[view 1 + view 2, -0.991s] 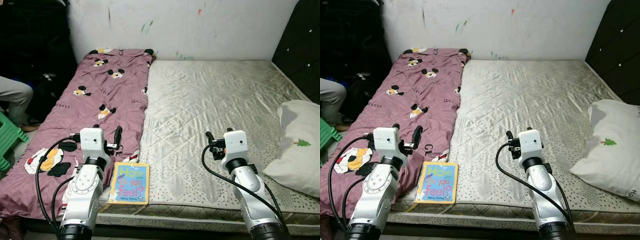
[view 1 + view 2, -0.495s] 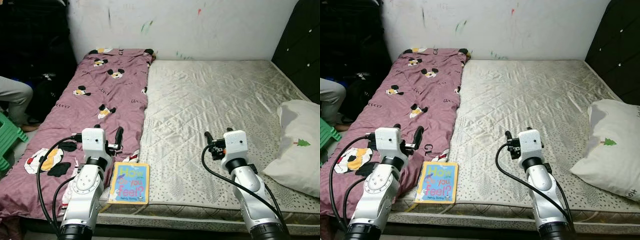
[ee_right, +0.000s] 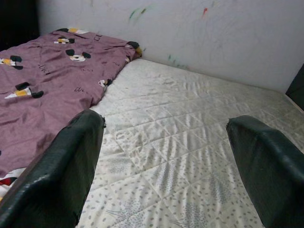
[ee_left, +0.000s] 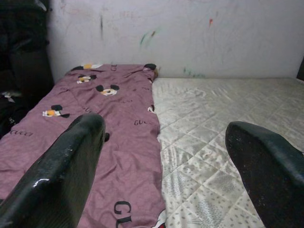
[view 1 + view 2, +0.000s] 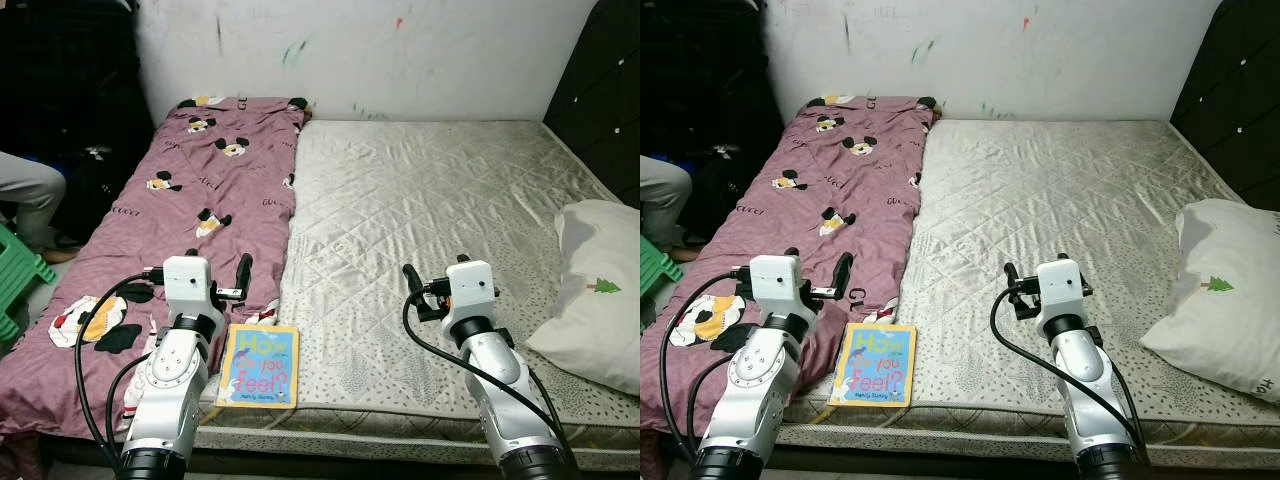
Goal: Clean up the room
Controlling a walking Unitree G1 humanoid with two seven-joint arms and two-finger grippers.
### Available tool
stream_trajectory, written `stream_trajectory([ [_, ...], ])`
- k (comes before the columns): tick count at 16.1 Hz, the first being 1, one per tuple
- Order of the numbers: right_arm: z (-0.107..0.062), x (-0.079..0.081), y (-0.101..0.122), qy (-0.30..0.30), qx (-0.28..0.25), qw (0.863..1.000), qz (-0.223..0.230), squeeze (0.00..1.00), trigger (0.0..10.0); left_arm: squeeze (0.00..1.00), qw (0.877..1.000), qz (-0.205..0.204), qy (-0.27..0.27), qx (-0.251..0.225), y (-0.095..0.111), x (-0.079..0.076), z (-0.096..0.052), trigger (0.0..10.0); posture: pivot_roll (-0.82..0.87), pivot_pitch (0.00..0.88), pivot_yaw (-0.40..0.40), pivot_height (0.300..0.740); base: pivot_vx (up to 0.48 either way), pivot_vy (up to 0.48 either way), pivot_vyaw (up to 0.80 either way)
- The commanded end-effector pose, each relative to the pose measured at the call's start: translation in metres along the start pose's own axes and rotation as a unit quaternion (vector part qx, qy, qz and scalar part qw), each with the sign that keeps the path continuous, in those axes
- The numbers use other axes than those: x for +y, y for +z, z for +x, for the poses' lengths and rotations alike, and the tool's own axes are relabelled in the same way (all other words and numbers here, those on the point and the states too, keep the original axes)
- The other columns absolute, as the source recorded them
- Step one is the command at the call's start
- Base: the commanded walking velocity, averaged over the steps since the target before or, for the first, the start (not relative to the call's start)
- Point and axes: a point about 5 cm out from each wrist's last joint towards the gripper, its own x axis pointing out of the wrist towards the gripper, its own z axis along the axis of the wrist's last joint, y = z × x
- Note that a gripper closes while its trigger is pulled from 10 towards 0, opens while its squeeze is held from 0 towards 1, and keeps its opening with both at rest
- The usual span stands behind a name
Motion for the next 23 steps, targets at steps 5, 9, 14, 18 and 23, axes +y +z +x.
stream_trajectory([
  [5, 0.0005, -0.0001, -0.0005, -0.004, 0.002, 1.000, 0.002, 1.00, 10.0, 1.00, 1.000, 0.010, 0.008, 0.002, 0.0017, 0.0041, 0.0016, 10.0, -0.11, 0.000, 0.010, 0.740, 0.000, -0.111, 0.00],
  [9, 0.0011, -0.0006, -0.0004, -0.005, 0.002, 1.000, -0.001, 1.00, 10.0, 1.00, 1.000, 0.009, 0.008, 0.001, 0.0020, 0.0039, 0.0023, 10.0, -0.11, 0.000, 0.010, 0.740, 0.000, -0.299, 0.00],
  [14, 0.0017, -0.0019, 0.0001, -0.006, 0.002, 1.000, -0.005, 0.38, 10.0, 0.00, 1.000, 0.014, 0.006, 0.002, 0.0025, 0.0024, 0.0035, 10.0, -0.12, 0.000, 0.008, 0.740, 0.000, -0.272, 0.00],
  [18, 0.0017, -0.0020, -0.0002, -0.004, 0.004, 1.000, -0.006, 0.00, 10.0, 0.00, 1.000, 0.013, 0.008, 0.002, 0.0024, 0.0016, 0.0033, 10.0, -0.11, 0.000, 0.004, 0.740, 0.000, -0.262, 0.00],
  [23, 0.0016, -0.0019, -0.0006, -0.002, 0.005, 1.000, -0.010, 0.00, 10.0, 0.00, 1.000, 0.011, 0.006, 0.003, 0.0020, 0.0006, 0.0031, 10.0, -0.12, 0.000, 0.004, 0.740, 0.000, -0.242, 0.00],
])
